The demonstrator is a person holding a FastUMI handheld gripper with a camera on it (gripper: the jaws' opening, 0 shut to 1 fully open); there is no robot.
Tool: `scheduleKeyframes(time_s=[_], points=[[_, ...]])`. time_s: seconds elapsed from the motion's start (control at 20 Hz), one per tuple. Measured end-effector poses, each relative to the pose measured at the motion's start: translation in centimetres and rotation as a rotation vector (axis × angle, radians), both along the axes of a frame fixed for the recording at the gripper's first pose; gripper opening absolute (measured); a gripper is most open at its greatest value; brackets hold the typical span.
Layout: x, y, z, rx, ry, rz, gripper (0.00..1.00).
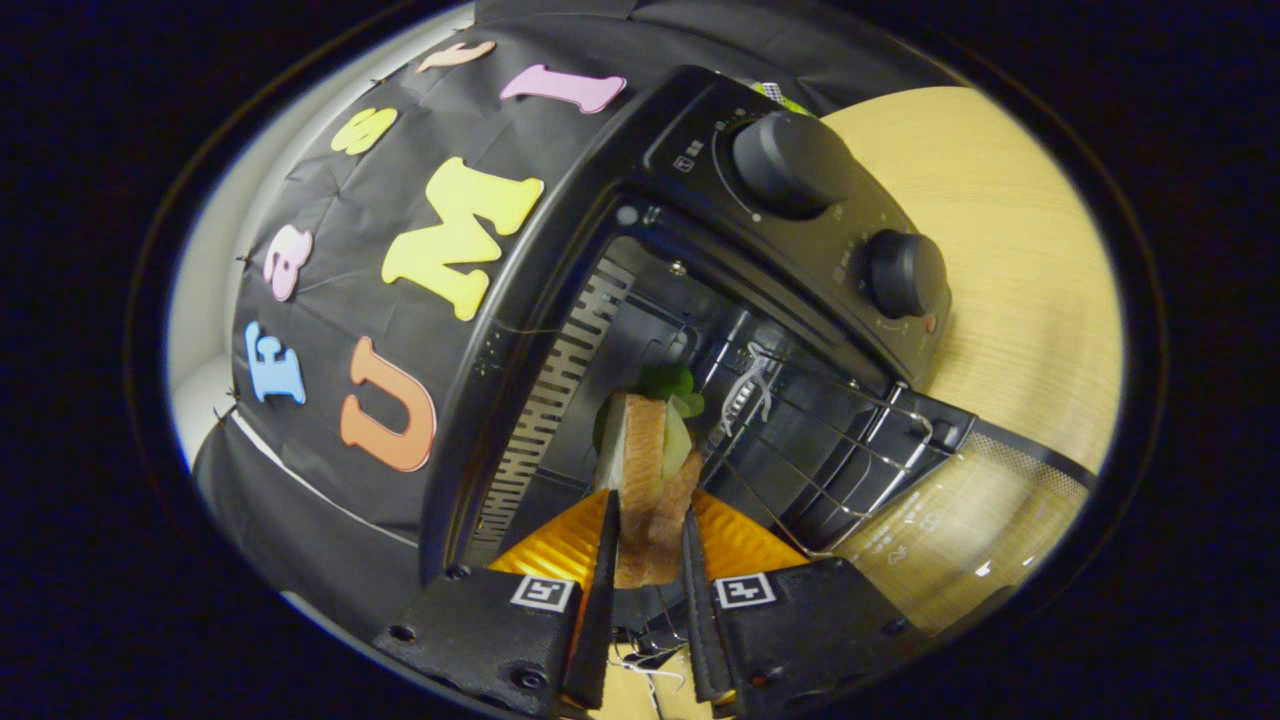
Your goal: Open the toaster oven, put the food inside, and close the toaster oven door.
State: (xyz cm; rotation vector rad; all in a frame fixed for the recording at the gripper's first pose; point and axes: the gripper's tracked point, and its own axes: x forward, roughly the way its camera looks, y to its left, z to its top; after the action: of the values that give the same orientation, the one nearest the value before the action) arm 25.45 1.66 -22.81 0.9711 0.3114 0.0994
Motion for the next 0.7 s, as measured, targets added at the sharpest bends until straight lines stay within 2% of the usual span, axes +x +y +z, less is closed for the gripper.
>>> scheduleKeyframes(time_s=[0.1,0.2,0.45,0.6,0.7], points=[[0.2,0.3,-0.3,-0.052,0.024,0.009,0.43],[-0.2,1.3,-0.2,-0.135,0.055,0.056,0.53],[-0.1,2.6,-1.3,-0.541,0.068,0.112,0.80],[-0.7,2.7,-2.1,-0.719,0.104,0.153,0.87],[-0.9,2.9,-2.6,-0.764,0.132,0.162,0.87]])
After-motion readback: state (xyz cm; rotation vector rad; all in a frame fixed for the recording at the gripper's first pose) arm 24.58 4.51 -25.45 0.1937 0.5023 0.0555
